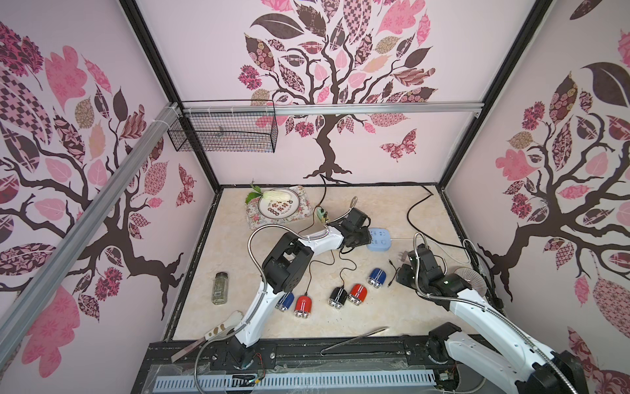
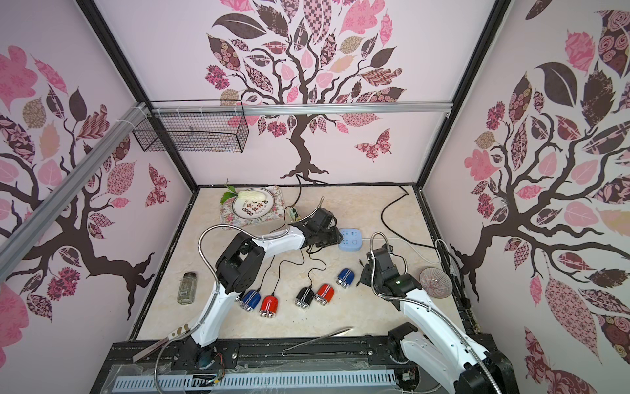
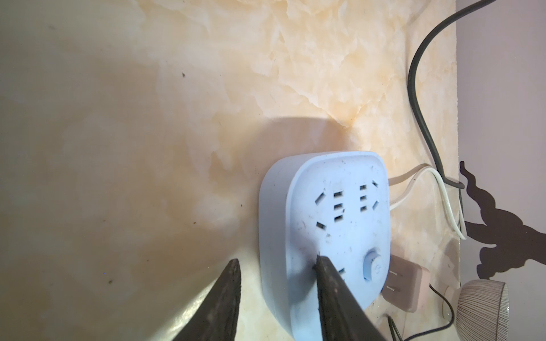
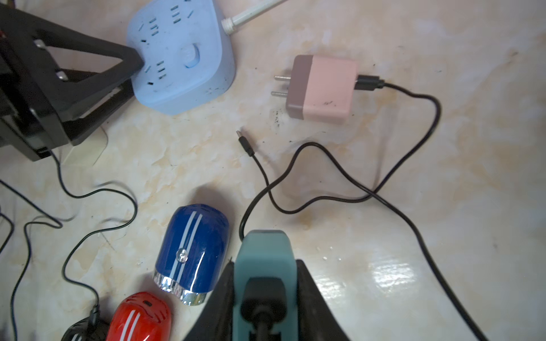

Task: Unplug the electric shaver
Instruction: Place the plug at the center of the board.

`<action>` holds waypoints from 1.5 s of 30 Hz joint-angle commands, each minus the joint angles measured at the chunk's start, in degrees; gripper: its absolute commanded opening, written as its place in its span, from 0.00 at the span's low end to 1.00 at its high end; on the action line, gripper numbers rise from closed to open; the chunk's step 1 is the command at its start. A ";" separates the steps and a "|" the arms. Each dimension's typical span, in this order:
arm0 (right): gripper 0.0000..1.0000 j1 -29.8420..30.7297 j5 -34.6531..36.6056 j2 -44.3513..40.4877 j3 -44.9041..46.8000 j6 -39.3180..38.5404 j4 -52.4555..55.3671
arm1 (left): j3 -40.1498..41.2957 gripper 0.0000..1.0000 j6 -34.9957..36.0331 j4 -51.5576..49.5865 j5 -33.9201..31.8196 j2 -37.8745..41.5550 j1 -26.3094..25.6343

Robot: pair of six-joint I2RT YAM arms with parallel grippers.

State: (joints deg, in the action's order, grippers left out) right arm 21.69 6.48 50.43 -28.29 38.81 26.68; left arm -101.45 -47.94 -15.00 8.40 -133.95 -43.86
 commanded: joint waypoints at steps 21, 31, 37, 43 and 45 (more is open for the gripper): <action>0.21 0.27 -17.08 -7.70 12.39 5.58 -6.72 | 3.23 0.45 1.81 -4.68 -1.72 0.71 0.04; 0.33 -0.63 -15.80 -7.98 14.58 6.28 -5.91 | 2.96 0.47 1.84 -4.95 -1.55 0.82 0.00; 0.43 -1.83 -15.64 -8.15 14.52 6.18 -5.19 | 2.64 0.49 2.06 -5.39 -1.81 0.97 0.00; 0.49 -2.54 -15.62 -8.52 14.10 6.30 -4.73 | 1.93 0.49 2.06 -5.72 -1.62 0.80 -0.01; 0.55 -2.71 -15.45 -8.51 13.70 6.28 -3.84 | 1.61 0.49 2.23 -5.99 -1.64 0.72 -0.05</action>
State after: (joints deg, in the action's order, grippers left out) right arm 19.40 -9.63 42.26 -13.85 45.19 20.45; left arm -100.62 -46.85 -15.35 7.92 -133.43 -43.86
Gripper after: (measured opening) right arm 0.535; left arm 0.490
